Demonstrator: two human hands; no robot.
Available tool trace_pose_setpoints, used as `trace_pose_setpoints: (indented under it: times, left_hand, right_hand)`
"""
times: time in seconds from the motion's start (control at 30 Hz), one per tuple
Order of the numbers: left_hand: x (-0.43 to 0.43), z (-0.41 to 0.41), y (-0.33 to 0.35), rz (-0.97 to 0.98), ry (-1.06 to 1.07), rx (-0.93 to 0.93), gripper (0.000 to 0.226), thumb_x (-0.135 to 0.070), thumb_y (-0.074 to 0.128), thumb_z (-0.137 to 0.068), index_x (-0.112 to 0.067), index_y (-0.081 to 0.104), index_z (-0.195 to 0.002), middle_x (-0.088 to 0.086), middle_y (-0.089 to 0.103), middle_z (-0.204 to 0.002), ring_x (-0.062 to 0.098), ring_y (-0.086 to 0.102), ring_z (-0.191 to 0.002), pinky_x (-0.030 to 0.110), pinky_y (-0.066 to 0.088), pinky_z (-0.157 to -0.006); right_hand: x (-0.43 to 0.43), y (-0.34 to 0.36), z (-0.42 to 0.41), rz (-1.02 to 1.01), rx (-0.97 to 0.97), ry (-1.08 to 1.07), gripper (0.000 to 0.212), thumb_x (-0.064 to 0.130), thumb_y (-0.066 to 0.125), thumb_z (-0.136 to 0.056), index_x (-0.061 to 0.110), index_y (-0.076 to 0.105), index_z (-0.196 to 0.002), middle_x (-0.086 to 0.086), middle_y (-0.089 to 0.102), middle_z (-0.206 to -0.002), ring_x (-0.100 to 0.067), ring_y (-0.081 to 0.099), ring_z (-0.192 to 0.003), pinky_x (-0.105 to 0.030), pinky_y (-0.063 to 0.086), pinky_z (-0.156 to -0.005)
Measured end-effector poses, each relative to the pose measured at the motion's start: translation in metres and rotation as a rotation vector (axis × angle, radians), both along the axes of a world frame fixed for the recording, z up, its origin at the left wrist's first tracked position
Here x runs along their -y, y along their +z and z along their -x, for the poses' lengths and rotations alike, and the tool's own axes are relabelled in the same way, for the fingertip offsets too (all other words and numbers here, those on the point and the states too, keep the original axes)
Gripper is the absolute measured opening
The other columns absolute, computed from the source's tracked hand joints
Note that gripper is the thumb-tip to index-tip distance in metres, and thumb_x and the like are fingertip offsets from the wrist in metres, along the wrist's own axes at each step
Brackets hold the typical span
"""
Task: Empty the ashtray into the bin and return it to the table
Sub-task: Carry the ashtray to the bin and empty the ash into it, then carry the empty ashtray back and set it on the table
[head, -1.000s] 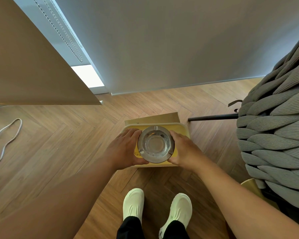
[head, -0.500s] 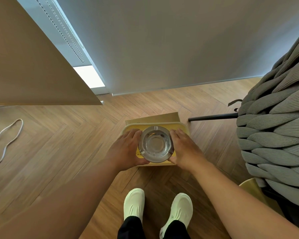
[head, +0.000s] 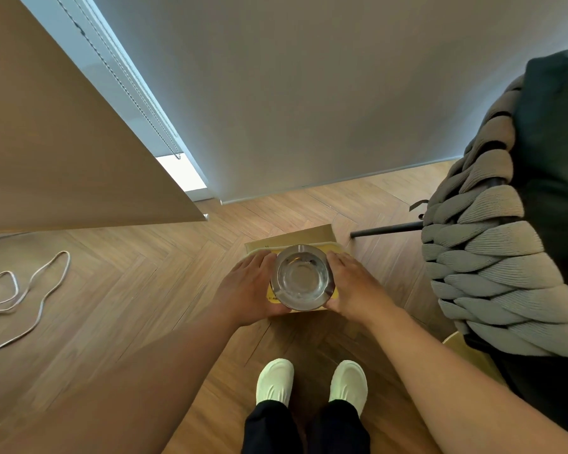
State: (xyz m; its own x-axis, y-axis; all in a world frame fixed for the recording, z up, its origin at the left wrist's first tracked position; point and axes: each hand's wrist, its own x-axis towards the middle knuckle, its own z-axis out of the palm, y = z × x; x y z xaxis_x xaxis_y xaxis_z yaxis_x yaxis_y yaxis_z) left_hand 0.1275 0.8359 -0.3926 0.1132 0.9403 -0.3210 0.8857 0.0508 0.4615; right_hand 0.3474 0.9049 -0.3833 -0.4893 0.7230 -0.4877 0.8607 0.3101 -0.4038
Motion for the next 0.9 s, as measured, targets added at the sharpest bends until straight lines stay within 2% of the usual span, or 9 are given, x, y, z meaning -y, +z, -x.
trace_pose_setpoints:
  times: [0.17, 0.37, 0.57, 0.67, 0.9]
  left_hand:
    - [0.003, 0.003, 0.063, 0.039, 0.013, 0.000, 0.110, -0.080, 0.069, -0.057, -0.024, 0.031, -0.145, -0.003, 0.040, -0.150, 0.019, 0.037, -0.138, 0.044, 0.035, -0.113]
    - [0.015, 0.009, 0.138, 0.013, -0.037, 0.000, 0.106, -0.072, 0.075, -0.058, -0.020, 0.035, -0.141, 0.000, 0.044, -0.147, 0.022, 0.040, -0.136, 0.040, 0.033, -0.112]
    - [0.033, 0.003, 0.219, -0.008, -0.063, 0.035, 0.100, -0.067, 0.079, -0.058, -0.019, 0.041, -0.137, 0.000, 0.052, -0.136, 0.022, 0.048, -0.126, 0.040, 0.040, -0.107]
    - [0.045, 0.000, 0.252, -0.012, -0.074, 0.040, 0.099, -0.063, 0.081, -0.058, -0.017, 0.042, -0.136, 0.001, 0.053, -0.135, 0.022, 0.049, -0.124, 0.040, 0.041, -0.105]
    - [0.074, -0.010, 0.287, -0.005, -0.085, 0.044, 0.096, -0.062, 0.084, -0.058, -0.019, 0.043, -0.133, 0.000, 0.053, -0.135, 0.021, 0.049, -0.122, 0.040, 0.043, -0.103]
  right_hand:
    - [0.009, 0.064, 0.003, 0.007, -0.042, -0.045, 0.090, 0.035, 0.085, -0.074, 0.018, 0.032, -0.146, -0.003, 0.042, -0.149, -0.025, 0.040, -0.139, -0.040, 0.041, -0.110]
    - [0.029, 0.143, 0.002, -0.007, -0.105, -0.077, 0.086, 0.035, 0.085, -0.072, 0.019, 0.037, -0.141, -0.004, 0.047, -0.143, -0.025, 0.045, -0.132, -0.039, 0.044, -0.107]
    - [0.054, 0.212, -0.004, -0.026, -0.134, -0.112, 0.077, 0.034, 0.085, -0.071, 0.016, 0.043, -0.133, -0.007, 0.051, -0.138, -0.027, 0.047, -0.130, -0.039, 0.044, -0.105]
    - [0.068, 0.239, -0.006, -0.044, -0.140, -0.126, 0.070, 0.035, 0.086, -0.069, 0.020, 0.045, -0.124, -0.005, 0.054, -0.126, -0.024, 0.052, -0.118, -0.035, 0.046, -0.095]
    - [0.105, 0.273, -0.017, -0.088, -0.108, -0.153, 0.091, 0.040, 0.085, -0.069, 0.022, 0.033, -0.142, -0.005, 0.056, -0.126, -0.025, 0.053, -0.119, -0.036, 0.045, -0.096]
